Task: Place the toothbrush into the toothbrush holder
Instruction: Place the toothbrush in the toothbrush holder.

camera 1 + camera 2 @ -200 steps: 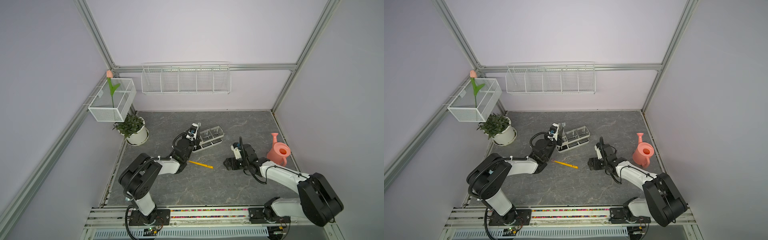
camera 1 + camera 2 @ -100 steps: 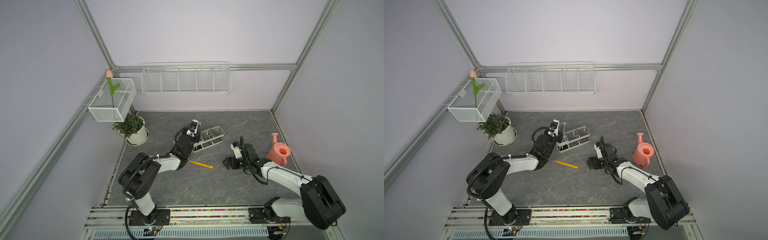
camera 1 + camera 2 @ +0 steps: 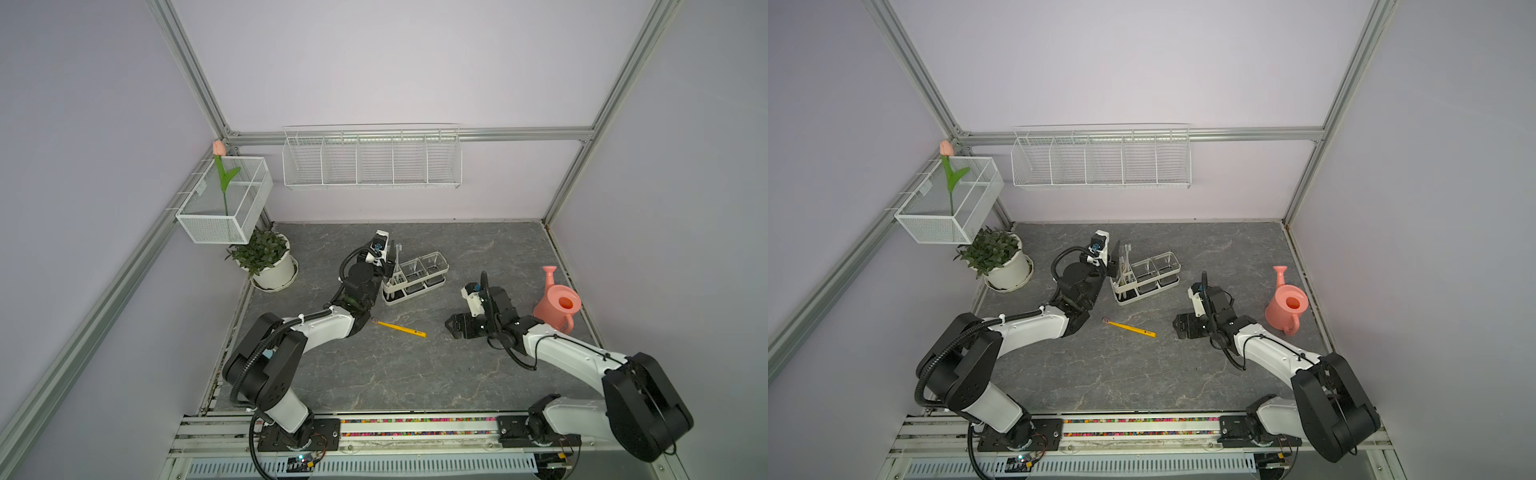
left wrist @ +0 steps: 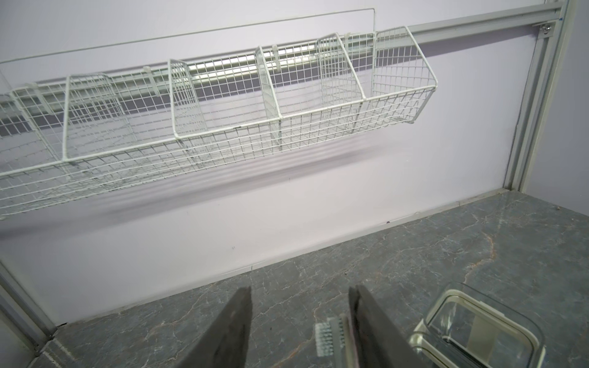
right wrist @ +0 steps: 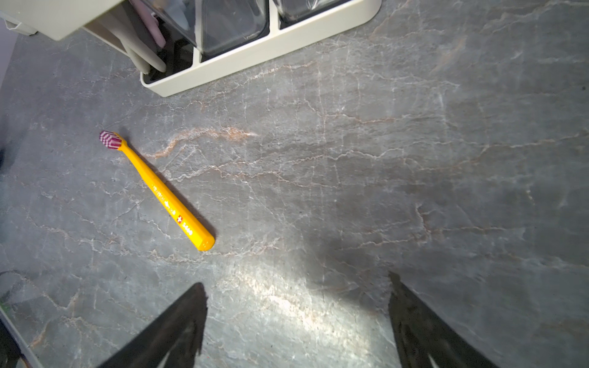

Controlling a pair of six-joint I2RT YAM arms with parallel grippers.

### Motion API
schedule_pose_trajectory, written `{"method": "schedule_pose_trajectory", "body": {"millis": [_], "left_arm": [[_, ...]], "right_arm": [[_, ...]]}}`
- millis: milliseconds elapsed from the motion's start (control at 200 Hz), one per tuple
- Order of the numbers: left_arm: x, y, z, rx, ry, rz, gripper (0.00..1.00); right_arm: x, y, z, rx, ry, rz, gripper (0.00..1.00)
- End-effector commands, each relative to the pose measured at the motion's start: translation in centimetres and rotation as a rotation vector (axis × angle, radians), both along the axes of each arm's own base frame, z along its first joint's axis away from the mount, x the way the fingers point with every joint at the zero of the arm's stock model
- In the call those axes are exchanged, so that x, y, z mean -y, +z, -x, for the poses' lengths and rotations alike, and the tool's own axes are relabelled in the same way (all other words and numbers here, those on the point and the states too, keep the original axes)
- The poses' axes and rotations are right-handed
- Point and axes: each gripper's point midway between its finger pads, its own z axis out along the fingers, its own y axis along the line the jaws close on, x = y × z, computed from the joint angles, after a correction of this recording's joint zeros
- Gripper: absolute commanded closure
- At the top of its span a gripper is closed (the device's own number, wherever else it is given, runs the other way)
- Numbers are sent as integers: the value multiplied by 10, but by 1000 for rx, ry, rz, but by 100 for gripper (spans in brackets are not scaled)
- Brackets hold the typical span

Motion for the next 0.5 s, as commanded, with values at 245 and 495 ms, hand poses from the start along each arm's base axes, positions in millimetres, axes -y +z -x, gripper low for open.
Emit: {"method": "schedule_pose_trajectory", "body": {"millis": [245,495], "left_arm": [[-74,89,45,-136,171,204,47],[-133,73,111,-283,231,316,46]], "right_arm": [[-37,11,9,-7,200,-84,1],[-72,8,14,8,358,56,8]]}}
